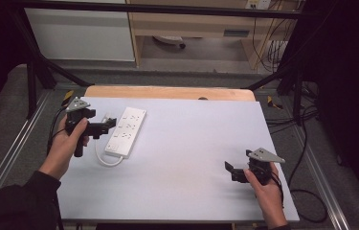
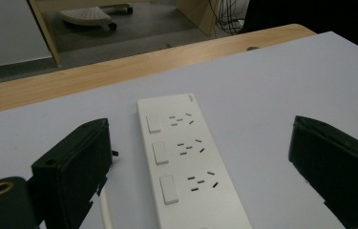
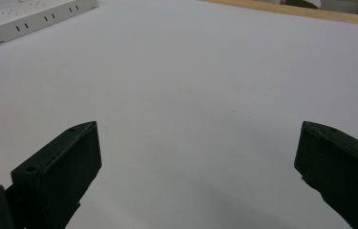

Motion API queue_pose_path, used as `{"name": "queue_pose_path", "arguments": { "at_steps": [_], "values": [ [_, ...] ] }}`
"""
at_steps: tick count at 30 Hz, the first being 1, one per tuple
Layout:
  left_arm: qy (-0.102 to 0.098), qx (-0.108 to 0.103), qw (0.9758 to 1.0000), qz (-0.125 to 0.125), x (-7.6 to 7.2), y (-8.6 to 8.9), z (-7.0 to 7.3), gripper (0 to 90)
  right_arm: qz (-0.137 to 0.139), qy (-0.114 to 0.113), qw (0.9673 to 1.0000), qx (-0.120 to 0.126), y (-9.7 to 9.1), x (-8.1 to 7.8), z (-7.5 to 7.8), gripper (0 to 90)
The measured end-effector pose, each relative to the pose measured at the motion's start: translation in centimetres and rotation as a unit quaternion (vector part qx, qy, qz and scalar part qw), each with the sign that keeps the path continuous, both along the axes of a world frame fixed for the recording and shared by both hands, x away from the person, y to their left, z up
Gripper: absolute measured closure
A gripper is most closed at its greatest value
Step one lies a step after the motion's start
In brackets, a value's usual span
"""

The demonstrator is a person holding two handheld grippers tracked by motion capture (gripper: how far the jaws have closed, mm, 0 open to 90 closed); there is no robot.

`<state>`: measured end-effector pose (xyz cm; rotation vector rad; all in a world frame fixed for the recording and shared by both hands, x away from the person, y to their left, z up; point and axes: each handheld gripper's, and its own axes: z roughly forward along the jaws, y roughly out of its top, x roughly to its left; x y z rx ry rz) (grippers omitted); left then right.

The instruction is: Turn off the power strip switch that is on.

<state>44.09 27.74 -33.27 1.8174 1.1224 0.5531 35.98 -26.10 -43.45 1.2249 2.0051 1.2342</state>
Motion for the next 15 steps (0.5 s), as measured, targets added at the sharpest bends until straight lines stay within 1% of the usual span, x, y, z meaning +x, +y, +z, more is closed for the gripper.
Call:
{"name": "queue_pose_path", "arguments": {
  "at_steps": [2,4,9,15],
  "values": [
    [0.002,-0.002,1.0,0.0,-0.4,0.3,0.1,7.3,0.0,0.0,1.0,0.0,0.0,0.0,0.0,2.4],
    [0.003,0.004,1.0,-0.003,-0.8,0.5,0.3,7.3,0.0,0.0,1.0,0.0,0.0,0.0,0.0,2.4],
    [0.002,0.008,1.0,-0.005,-1.8,1.0,0.6,7.3,0.0,0.001,1.0,-0.001,0.0,0.0,0.0,2.4],
    [0.007,0.01,0.9999,-0.003,-3.0,1.5,0.3,7.3,0.001,0.001,1.0,-0.002,0.0,0.0,0.0,2.4]
  ]
}}
